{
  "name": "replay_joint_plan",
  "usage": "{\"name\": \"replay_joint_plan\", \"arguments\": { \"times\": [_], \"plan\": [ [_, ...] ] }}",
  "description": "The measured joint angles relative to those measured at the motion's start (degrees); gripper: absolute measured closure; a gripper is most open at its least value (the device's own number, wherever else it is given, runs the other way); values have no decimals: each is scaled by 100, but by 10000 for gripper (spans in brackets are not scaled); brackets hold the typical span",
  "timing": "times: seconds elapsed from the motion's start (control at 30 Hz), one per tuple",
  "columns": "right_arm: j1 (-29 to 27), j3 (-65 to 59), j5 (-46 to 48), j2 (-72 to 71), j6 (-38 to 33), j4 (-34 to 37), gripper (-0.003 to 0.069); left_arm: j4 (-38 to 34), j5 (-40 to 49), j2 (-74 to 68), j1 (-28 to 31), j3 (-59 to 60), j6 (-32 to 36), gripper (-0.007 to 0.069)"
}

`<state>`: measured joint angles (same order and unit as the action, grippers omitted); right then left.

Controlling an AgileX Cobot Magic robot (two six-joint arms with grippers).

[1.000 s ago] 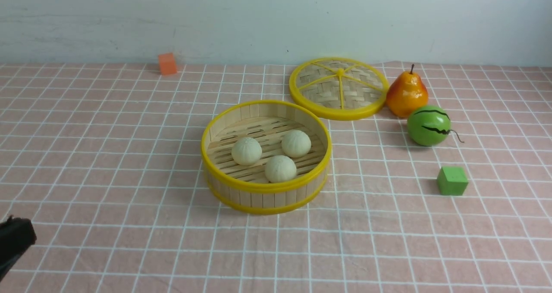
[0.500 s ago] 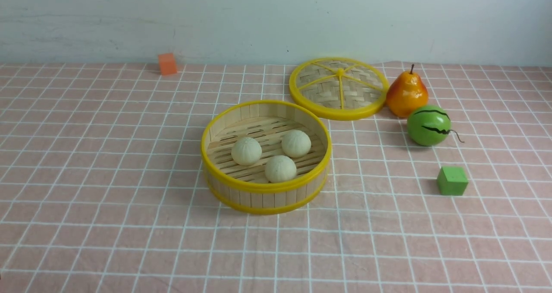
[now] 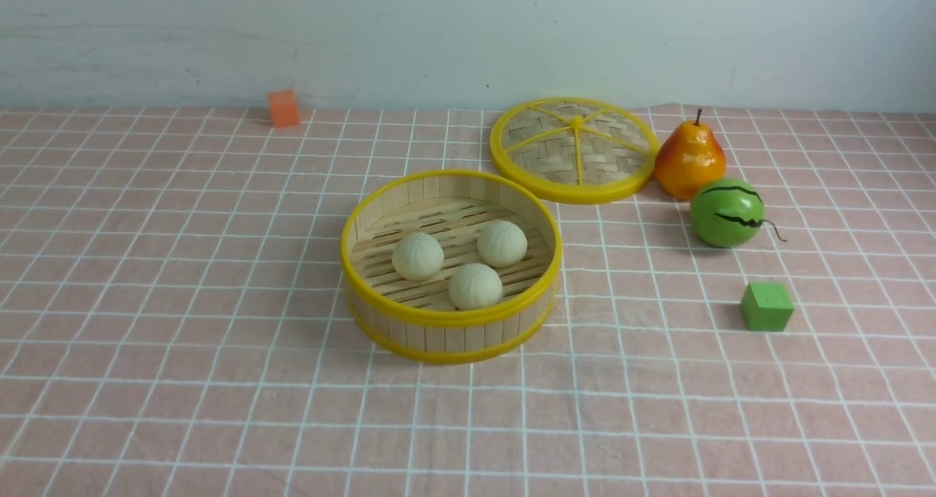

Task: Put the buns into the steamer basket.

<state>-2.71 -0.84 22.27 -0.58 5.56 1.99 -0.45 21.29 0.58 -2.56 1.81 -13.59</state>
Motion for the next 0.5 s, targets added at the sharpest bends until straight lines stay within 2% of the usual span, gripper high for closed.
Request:
{"name": "replay_joint_plan", "arguments": {
  "times": [0.5],
  "plan": [
    [0,0,0,0,0,0,606,5,5,0,0,0,0,638]
  ]
}}
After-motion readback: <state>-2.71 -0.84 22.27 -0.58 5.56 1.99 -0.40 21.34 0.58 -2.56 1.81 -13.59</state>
